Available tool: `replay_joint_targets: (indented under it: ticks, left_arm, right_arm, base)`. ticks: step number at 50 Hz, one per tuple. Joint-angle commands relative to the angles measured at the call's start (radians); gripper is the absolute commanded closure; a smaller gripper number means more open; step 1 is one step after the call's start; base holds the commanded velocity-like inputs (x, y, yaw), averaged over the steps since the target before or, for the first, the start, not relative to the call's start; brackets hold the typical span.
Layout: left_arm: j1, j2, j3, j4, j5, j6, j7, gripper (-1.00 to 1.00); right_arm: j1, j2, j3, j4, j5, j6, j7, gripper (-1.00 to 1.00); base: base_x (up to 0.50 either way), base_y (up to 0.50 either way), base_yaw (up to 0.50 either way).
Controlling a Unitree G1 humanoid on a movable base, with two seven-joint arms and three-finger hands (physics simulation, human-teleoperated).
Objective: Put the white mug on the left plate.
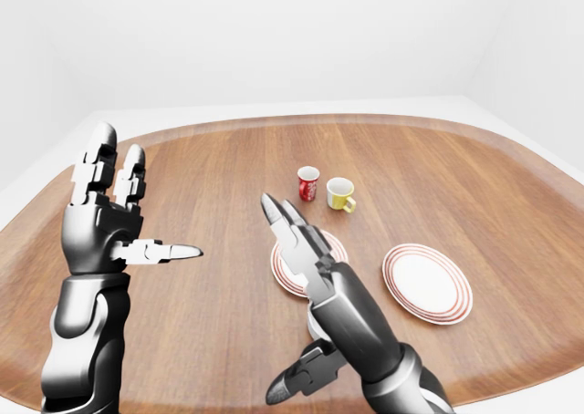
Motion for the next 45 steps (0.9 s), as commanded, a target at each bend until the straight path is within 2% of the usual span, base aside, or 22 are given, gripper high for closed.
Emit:
replay_joint_targets:
  ticks: [1, 11, 28, 35, 45]
  left_arm:
    - [0.000, 0.000, 0.000, 0.003, 0.001, 0.000, -0.001, -0.98]
    - [0.000, -0.001, -0.003, 0.005, 0.003, 0.000, -0.001, -0.98]
    - [0.003, -0.001, -0.003, 0.006, 0.004, 0.000, -0.003, -0.98]
    - [0.005, -0.002, -0.004, 0.002, 0.004, 0.000, -0.004, -0.98]
    - [0.008, -0.003, -0.006, 0.000, 0.006, 0.000, -0.006, -0.98]
  right_arm:
    - [0.010, 0.020, 0.031, 0.018, -0.194, 0.000, 0.095, -1.00]
    - [-0.004, 0.049, 0.044, 0.040, -0.273, 0.000, 0.140, -1.00]
    - [0.003, 0.061, 0.050, 0.059, -0.319, 0.000, 0.161, -1.00]
    - [0.038, 0.051, 0.059, 0.108, -0.411, 0.000, 0.150, -1.00]
    - [0.039, 0.085, 0.016, 0.169, -0.484, 0.000, 0.173, -1.00]
  base:
    - [0.00, 0.00, 0.00]
    - [0.00, 0.00, 0.00]
    - [0.00, 0.00, 0.00]
    - [0.00, 0.00, 0.00]
    - [0.00, 0.00, 0.00]
